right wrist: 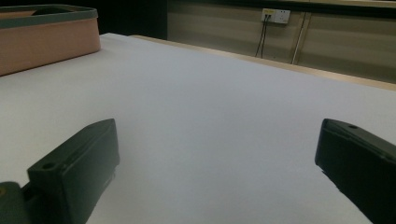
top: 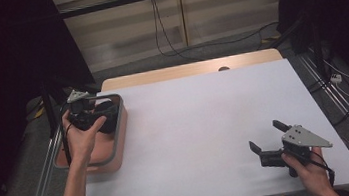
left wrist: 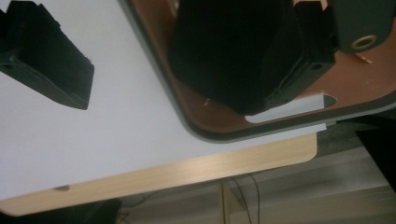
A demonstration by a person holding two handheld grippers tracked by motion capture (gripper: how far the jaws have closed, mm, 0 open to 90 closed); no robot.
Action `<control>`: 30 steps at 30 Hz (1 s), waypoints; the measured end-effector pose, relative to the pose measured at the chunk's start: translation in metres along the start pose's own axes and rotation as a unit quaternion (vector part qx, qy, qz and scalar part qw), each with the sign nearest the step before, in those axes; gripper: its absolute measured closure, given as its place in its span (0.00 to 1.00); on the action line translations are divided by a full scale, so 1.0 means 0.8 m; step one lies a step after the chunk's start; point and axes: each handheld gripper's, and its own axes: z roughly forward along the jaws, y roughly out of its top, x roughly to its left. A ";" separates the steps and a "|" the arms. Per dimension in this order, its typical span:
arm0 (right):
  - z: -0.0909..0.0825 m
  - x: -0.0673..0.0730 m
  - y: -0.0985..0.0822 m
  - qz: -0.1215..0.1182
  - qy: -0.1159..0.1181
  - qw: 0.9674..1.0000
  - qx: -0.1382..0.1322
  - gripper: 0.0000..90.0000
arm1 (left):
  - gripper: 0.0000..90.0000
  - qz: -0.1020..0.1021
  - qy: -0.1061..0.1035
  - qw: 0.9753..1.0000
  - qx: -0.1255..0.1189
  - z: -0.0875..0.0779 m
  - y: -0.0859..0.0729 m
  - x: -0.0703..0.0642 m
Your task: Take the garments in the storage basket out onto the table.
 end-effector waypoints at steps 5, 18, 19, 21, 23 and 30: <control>0.001 -0.001 -0.001 -0.001 -0.003 1.000 0.005 0.00 | 0.10 0.001 0.005 1.000 0.015 0.017 -0.001 0.009; 0.001 -0.002 -0.002 0.000 -0.005 1.000 0.008 0.00 | 0.13 0.002 0.035 0.997 0.064 0.054 -0.009 0.035; 0.001 -0.002 -0.002 0.000 -0.005 1.000 0.008 0.00 | 0.13 -0.003 0.034 0.997 0.068 0.055 -0.010 0.037; 0.002 -0.002 -0.002 0.000 -0.005 1.000 0.008 0.00 | 0.13 -0.012 0.033 0.996 0.076 0.058 -0.012 0.040; 0.002 -0.001 -0.002 -0.003 -0.006 1.000 0.009 0.00 | 0.10 -0.012 0.032 0.996 0.084 0.062 -0.015 0.041; 0.003 0.001 -0.001 -0.009 -0.004 1.000 0.010 0.00 | 0.05 -0.031 0.033 0.992 0.117 0.073 -0.020 0.048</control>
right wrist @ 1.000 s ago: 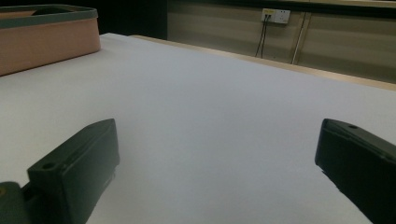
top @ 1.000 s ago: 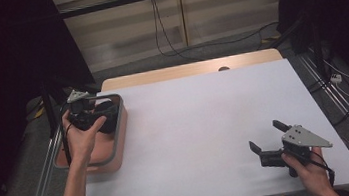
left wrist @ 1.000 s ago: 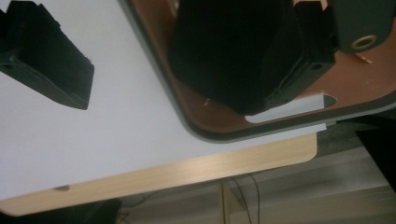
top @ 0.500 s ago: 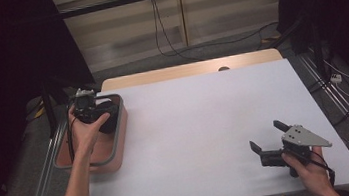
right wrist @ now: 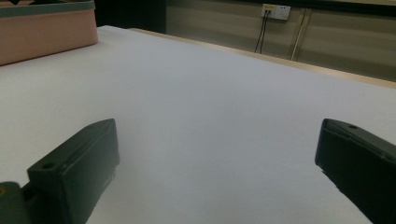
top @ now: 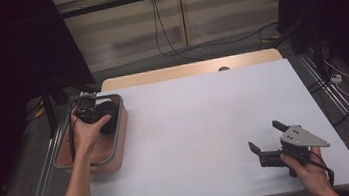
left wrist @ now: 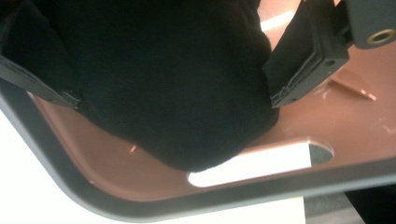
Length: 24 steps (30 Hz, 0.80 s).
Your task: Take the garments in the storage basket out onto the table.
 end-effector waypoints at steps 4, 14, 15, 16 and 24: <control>0.000 0.002 0.001 -0.002 0.002 1.000 -0.001 0.00 | 0.03 0.001 0.005 1.000 0.015 0.005 -0.001 0.000; 0.001 0.003 0.001 -0.008 0.002 1.000 0.001 0.00 | 0.01 -0.003 0.011 0.999 0.037 0.020 0.001 0.001; 0.001 0.003 0.001 -0.008 0.003 1.000 0.001 0.00 | 0.01 -0.009 0.010 0.999 0.041 0.021 0.001 0.001; 0.001 0.003 0.001 -0.008 0.003 1.000 0.003 0.00 | 0.01 -0.012 0.008 0.999 0.044 0.022 0.000 0.002; 0.001 0.003 0.000 -0.004 0.006 1.000 0.005 0.00 | 0.08 -0.040 -0.037 0.997 0.059 0.033 -0.006 0.009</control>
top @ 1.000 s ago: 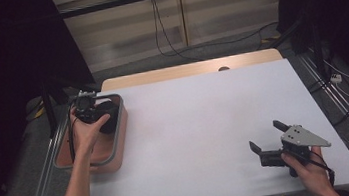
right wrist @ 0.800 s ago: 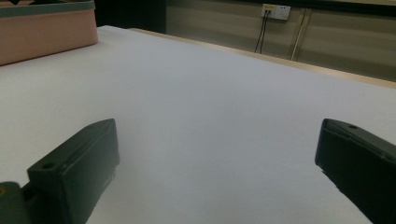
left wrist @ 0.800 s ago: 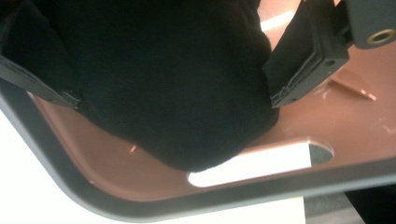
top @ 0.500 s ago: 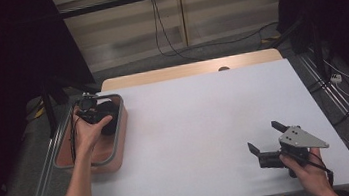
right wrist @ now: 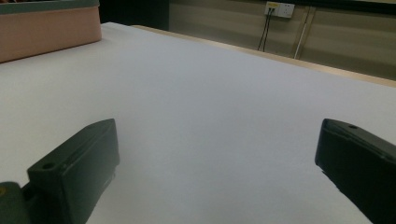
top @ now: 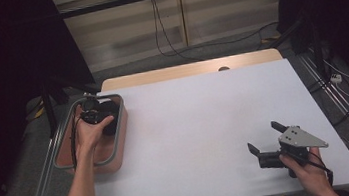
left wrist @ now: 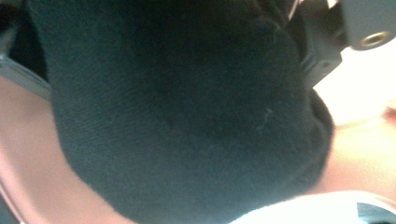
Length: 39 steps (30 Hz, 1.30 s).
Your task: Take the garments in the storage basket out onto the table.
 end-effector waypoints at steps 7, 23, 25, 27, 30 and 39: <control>0.001 0.001 0.000 -0.005 -0.004 1.000 0.004 0.00 | 0.19 0.003 -0.019 1.000 0.016 0.000 0.001 -0.001; 0.002 0.001 0.000 -0.005 -0.001 1.000 0.003 0.00 | 0.48 -0.016 -0.009 1.000 0.019 -0.016 0.001 -0.008; 0.001 0.001 0.000 -0.005 -0.001 1.000 0.003 0.00 | 0.48 -0.022 -0.011 1.000 0.014 -0.019 0.000 -0.007; 0.001 0.001 0.001 -0.005 -0.001 1.000 0.002 0.00 | 0.49 -0.023 -0.012 1.000 0.009 -0.022 -0.002 -0.006; 0.001 0.001 0.000 -0.005 -0.002 1.000 0.002 0.00 | 0.49 -0.024 -0.007 1.000 -0.005 -0.026 -0.005 -0.007; 0.001 0.001 0.001 -0.005 -0.003 1.000 0.001 0.00 | 0.50 -0.016 0.013 0.999 -0.040 -0.046 -0.013 -0.009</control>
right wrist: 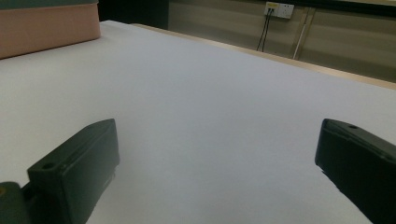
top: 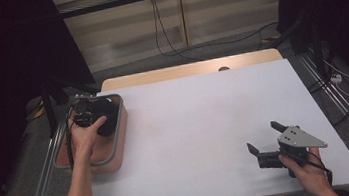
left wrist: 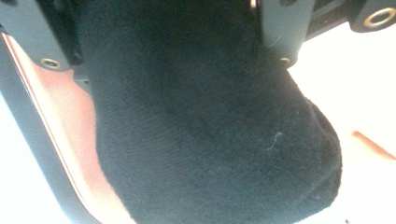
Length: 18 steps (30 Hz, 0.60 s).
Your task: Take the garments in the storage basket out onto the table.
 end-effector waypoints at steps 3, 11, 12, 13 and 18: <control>0.001 0.000 0.000 -0.001 -0.001 1.000 0.000 0.00 | 0.50 -0.010 0.003 1.000 -0.026 -0.006 -0.002 0.000; 0.000 0.001 0.000 -0.001 -0.003 1.000 0.000 0.00 | 0.50 -0.020 0.012 0.997 -0.076 -0.025 -0.014 -0.001; 0.000 0.001 0.000 -0.001 -0.003 1.000 0.000 0.00 | 0.50 -0.015 0.013 0.997 -0.080 -0.027 -0.014 -0.001; 0.000 0.001 0.000 -0.002 -0.002 1.000 0.000 0.00 | 0.50 -0.015 0.014 0.996 -0.087 -0.028 -0.014 -0.001; -0.001 0.002 0.001 -0.001 -0.001 1.000 -0.001 0.00 | 0.49 -0.016 0.008 0.993 -0.115 -0.035 -0.016 -0.004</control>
